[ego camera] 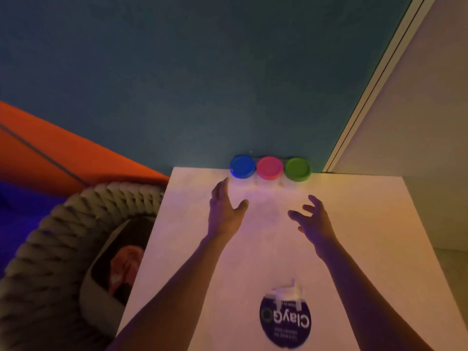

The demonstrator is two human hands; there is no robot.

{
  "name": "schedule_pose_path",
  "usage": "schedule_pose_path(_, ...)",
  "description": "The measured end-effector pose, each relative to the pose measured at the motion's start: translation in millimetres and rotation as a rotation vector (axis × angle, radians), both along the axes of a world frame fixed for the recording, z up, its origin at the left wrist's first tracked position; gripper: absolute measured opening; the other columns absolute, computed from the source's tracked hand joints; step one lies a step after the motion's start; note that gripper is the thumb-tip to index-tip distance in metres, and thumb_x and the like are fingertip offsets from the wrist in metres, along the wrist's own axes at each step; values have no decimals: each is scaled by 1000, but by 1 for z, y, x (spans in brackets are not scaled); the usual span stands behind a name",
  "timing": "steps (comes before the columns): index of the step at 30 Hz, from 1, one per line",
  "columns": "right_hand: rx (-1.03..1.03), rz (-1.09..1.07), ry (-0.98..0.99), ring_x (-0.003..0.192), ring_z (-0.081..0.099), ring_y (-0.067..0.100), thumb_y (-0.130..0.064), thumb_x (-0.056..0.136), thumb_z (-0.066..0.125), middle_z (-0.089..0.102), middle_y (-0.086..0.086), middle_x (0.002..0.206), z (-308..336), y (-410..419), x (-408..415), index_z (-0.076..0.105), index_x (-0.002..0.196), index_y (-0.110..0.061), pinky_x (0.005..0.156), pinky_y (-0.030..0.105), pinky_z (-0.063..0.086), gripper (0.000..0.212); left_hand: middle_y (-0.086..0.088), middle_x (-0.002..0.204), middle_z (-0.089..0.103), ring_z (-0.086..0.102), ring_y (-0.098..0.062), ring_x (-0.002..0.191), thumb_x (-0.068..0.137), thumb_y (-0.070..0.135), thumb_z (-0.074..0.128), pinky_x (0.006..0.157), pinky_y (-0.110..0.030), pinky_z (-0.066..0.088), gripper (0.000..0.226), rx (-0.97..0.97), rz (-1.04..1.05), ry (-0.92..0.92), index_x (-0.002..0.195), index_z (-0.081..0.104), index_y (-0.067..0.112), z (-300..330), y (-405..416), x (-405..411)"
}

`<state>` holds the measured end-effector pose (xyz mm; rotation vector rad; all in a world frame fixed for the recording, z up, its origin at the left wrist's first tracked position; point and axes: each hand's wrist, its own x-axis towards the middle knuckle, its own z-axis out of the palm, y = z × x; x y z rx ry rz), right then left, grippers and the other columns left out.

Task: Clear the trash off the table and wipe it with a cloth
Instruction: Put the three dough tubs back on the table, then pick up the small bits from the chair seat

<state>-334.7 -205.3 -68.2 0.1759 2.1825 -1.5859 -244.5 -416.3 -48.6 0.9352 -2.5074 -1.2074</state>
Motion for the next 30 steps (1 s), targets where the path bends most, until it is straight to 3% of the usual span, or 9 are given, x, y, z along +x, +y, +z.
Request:
schedule_pose_path(3,39,61,43,104,64,29,-24,81,80,57,5,132,15,7,47,43,143,-24,94,51,52,73,-3,163,24,33,-24,148,94,33,68,115,-36,38,78,-43,-53,-23,158,26,20,14,16,39)
schedule_pose_path(6,81,133,94,85,68,21,-21,83,79,60,3,126,34,15,104,48,140,-22,82,36,52,65,0,164,23,30,-21,149,96,36,65,114,-37,41,75,-94,-76,-54,158,25,24,29,31,87)
schedule_pose_path(10,106,215,87,93,66,13,-25,87,74,60,-6,122,59,22,177,51,137,-27,68,22,47,55,4,164,23,32,-20,148,97,40,62,111,-37,44,72,-107,-107,-76,158,24,28,45,45,153)
schedule_pose_path(16,100,322,105,91,66,11,-18,84,78,65,-5,109,63,24,273,58,127,-29,71,17,48,48,7,163,25,34,-18,145,97,41,62,106,-35,48,70,-86,-125,-43,157,25,32,57,61,246)
schedule_pose_path(21,130,453,155,88,66,8,-21,84,78,64,-7,112,66,19,329,55,128,-31,72,22,54,51,10,163,24,35,-14,145,98,42,61,102,-26,45,69,-66,-122,-15,156,25,35,60,74,315)
schedule_pose_path(25,114,609,164,90,66,4,-24,87,74,63,-10,116,75,5,358,53,133,-34,66,13,47,52,14,163,23,33,-12,145,97,42,61,101,-21,40,66,-25,-12,-23,154,27,38,57,80,371)
schedule_pose_path(30,95,838,176,93,63,4,-24,89,73,62,-6,118,77,-15,398,54,135,-29,69,14,46,50,4,159,32,38,-17,141,96,38,64,105,-26,38,63,-90,165,-69,152,36,30,48,91,450)
